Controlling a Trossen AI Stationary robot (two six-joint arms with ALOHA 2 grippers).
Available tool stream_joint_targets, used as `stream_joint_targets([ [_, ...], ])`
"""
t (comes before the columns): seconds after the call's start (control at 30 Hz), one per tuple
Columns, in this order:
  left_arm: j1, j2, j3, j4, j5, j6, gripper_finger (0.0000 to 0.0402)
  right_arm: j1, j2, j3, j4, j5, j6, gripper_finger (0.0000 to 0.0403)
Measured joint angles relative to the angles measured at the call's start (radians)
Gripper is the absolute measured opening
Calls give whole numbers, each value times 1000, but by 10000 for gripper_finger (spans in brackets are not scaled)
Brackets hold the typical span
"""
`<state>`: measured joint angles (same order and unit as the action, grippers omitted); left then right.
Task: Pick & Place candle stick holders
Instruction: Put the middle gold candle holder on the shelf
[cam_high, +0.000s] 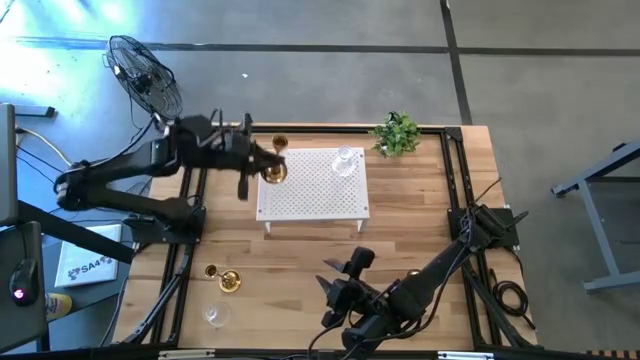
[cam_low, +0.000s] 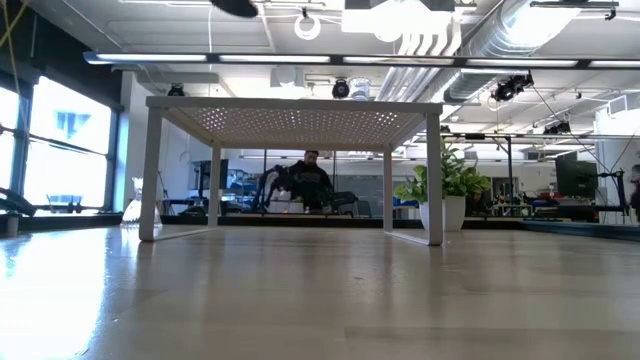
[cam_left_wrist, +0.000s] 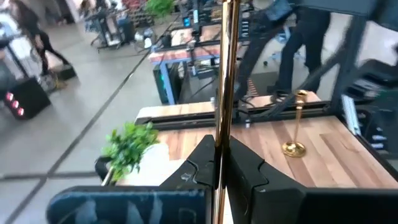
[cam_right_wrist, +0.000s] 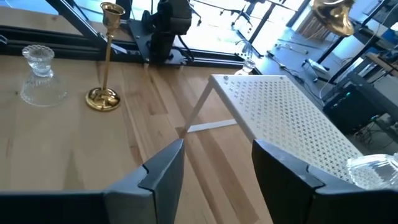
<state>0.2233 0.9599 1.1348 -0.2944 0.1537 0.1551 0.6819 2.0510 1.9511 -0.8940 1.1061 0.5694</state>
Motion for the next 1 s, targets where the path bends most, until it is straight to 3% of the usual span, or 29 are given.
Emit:
stream_joint_targets([
  [0.5,360,-1,-21,43,446,0,8,4,0,0,-1,-16,62,181],
  [0.73,492,-7,-188,299,596,-110,8,7,0,0,-1,-24,82,181],
  [1.0,578,-16,-405,545,644,-165,8,8,0,0,-1,-24,82,181],
])
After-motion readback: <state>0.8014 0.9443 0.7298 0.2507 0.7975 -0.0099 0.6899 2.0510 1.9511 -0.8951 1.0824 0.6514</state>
